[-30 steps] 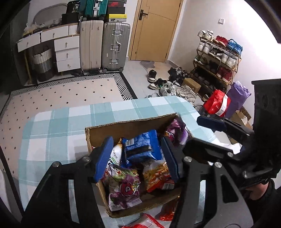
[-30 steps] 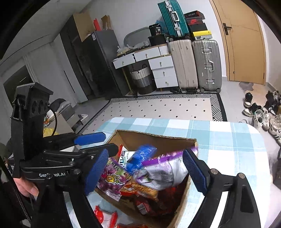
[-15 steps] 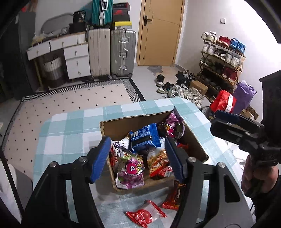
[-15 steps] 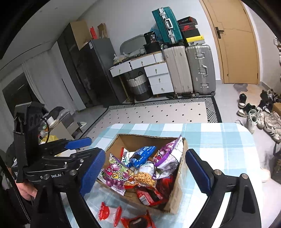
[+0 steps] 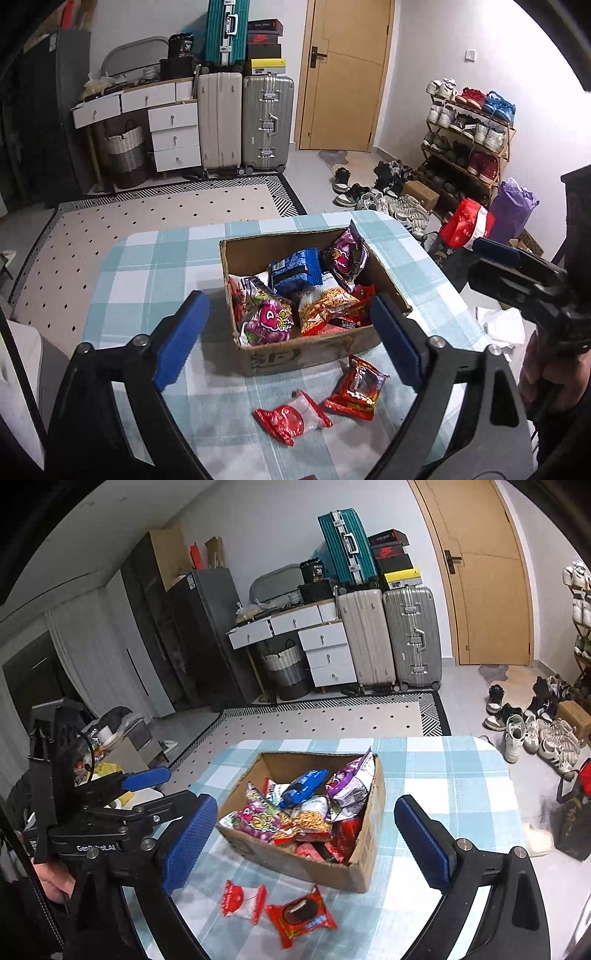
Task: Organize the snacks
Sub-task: 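Withdraw both tools from the box toward the two remaining red packs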
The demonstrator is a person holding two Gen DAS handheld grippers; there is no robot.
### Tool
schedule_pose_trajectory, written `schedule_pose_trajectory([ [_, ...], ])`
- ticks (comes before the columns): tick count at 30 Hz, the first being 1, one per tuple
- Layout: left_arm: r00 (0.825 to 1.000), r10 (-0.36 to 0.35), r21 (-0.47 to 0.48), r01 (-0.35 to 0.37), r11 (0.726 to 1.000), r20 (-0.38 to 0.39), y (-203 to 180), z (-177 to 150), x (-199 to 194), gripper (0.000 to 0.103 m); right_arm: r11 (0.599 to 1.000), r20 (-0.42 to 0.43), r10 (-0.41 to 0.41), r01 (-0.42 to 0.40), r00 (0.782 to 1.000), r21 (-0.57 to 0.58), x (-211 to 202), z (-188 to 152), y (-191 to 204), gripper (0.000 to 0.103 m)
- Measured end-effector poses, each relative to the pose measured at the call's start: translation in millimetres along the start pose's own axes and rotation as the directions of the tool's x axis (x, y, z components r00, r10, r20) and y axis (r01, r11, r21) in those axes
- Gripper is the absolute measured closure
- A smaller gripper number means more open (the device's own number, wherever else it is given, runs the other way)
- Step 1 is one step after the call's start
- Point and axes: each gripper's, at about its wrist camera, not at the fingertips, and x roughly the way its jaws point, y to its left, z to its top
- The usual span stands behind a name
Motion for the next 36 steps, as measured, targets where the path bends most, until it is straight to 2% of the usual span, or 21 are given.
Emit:
schedule_pose_trajectory([
  [1, 1.000, 0.005, -0.005, -0.005, 1.000, 0.005, 1, -2, -4, 0.004, 1.000, 0.003, 0.001, -0.001, 1.000, -0.004, -4, -2, 2, 0.004],
  [3, 1.000, 0.007, -0.017, -0.006, 1.000, 0.023, 1, -6, -14, 0.002, 1.000, 0.012, 0.004, -0.003, 1.000, -0.020, -13, -6, 9, 0.004],
  [9, 1.000, 0.013, -0.040, -0.012, 0.999, 0.017, 3, -23, -32, 0.002, 0.998, 0.078, 0.004, 0.000, 0.997, -0.055, -39, -17, 28, 0.002],
  [19, 0.997, 0.072, -0.081, -0.072, 0.994, 0.001, 10, -63, -45, 0.001, 0.997, 0.063, 0.016, -0.011, 0.998, -0.072, -49, -52, 48, 0.001],
  [33, 0.996, 0.070, -0.133, -0.077, 0.988, -0.056, 16, -111, -14, 0.001, 0.997, 0.011, 0.005, -0.004, 1.000, -0.082, -25, -94, 39, 0.001],
  [36, 0.995, 0.070, -0.138, -0.079, 0.987, -0.069, 17, -119, -5, 0.001, 0.997, -0.025, -0.001, -0.001, 1.000, -0.081, -13, -102, 34, 0.001],
])
